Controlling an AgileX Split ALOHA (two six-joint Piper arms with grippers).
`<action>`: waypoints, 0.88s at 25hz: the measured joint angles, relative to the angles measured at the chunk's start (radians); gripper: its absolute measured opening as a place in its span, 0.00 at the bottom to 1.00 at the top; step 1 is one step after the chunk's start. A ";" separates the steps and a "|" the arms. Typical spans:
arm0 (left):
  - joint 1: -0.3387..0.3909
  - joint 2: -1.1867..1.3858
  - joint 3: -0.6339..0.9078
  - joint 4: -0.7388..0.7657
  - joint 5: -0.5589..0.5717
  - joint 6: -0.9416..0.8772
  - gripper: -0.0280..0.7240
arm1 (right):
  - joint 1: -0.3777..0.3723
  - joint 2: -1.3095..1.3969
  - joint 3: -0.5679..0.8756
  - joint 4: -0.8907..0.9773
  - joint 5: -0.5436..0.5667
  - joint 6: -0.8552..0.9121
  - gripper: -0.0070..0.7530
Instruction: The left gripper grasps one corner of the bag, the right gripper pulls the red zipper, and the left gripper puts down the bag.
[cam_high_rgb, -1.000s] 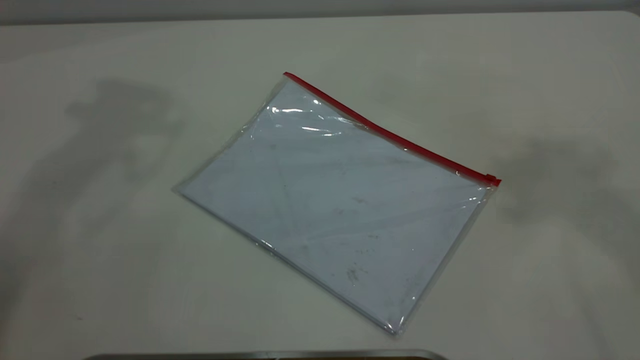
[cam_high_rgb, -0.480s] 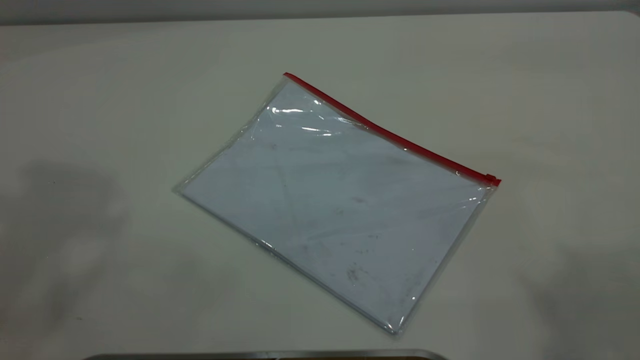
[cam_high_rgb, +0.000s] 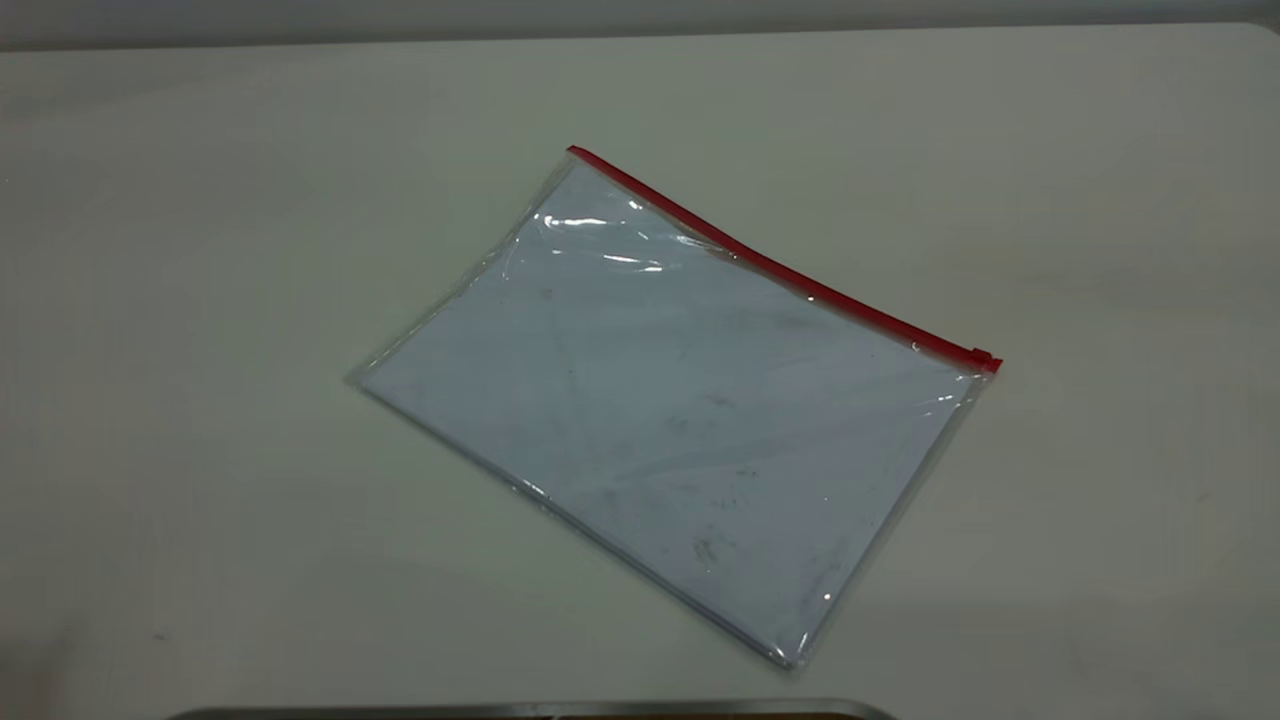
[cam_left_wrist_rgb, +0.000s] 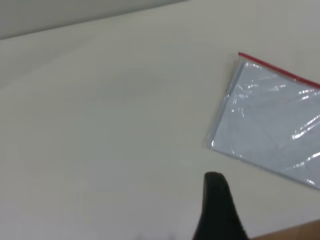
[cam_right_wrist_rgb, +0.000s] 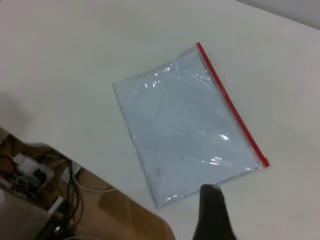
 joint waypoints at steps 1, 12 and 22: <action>0.000 -0.033 0.038 0.000 0.000 0.000 0.79 | 0.000 -0.035 0.022 0.001 0.000 0.000 0.76; 0.000 -0.348 0.435 0.000 0.000 0.000 0.79 | 0.000 -0.320 0.278 0.002 0.000 0.007 0.73; 0.000 -0.496 0.678 0.000 -0.005 0.000 0.79 | 0.000 -0.542 0.367 -0.126 0.000 0.027 0.71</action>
